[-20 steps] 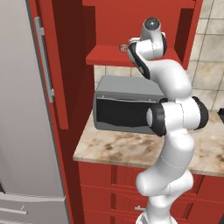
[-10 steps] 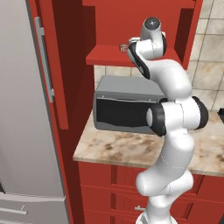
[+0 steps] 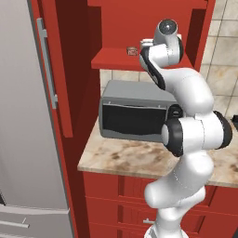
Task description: Pick up the bar soap and sponge from the sink, and place them back in the cabinet, and close the cabinet door.
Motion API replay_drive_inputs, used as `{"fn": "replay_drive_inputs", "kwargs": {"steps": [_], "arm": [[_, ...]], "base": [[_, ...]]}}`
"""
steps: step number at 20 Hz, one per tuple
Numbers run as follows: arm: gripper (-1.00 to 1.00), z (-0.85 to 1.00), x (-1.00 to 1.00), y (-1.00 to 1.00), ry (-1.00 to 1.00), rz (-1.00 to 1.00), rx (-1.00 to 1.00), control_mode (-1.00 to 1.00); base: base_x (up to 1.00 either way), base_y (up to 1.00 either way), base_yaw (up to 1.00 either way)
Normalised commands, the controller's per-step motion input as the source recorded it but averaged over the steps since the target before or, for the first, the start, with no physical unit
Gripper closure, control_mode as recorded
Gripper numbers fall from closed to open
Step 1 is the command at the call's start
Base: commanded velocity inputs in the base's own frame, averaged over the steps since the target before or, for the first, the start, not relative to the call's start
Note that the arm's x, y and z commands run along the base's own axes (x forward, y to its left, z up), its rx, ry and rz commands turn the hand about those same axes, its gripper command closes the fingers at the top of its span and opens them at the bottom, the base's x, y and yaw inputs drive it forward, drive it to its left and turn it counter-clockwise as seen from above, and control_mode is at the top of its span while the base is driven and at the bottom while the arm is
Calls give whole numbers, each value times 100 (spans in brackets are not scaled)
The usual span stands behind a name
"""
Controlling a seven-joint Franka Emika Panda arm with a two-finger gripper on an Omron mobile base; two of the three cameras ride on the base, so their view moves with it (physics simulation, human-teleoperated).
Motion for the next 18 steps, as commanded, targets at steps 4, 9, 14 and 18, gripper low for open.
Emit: {"fn": "replay_drive_inputs", "kwargs": {"steps": [4,9,14,18], "arm": [[-100,0,-72,0,-11,0,0,-100],[-100,1,-72,6,-9,0,-1,-100],[-100,13,-65,14,-4,0,-2,-100],[-100,17,-64,20,-1,0,-4,-100]], "base": [[0,0,0],[0,0,0],[0,0,0],[0,0,0]]}}
